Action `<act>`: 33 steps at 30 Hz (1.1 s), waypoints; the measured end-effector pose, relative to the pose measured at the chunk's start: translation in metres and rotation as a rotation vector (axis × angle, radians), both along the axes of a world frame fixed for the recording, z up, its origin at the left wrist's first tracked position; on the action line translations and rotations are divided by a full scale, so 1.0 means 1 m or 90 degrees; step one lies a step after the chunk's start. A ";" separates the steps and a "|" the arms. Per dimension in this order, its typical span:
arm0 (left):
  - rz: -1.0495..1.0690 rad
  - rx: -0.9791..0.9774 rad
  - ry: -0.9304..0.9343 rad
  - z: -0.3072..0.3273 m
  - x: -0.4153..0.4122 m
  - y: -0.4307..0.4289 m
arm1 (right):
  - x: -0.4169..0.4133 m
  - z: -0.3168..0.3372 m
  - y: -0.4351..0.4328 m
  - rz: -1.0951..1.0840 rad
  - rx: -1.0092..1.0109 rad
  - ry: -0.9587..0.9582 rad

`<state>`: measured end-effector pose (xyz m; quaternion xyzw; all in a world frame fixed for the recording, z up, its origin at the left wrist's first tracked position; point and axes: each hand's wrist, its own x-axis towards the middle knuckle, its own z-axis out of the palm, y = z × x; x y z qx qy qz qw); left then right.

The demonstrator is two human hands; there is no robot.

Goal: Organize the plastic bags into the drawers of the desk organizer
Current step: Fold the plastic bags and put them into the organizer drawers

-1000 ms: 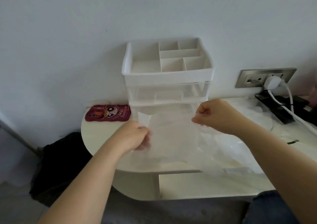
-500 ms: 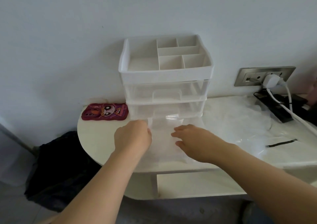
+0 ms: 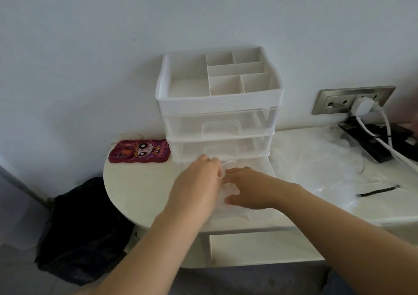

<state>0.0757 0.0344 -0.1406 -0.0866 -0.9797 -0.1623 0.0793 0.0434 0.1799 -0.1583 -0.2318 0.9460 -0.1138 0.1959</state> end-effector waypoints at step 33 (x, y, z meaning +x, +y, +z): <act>-0.064 0.009 -0.142 -0.019 0.004 0.007 | 0.031 0.039 0.139 -0.282 0.214 -0.027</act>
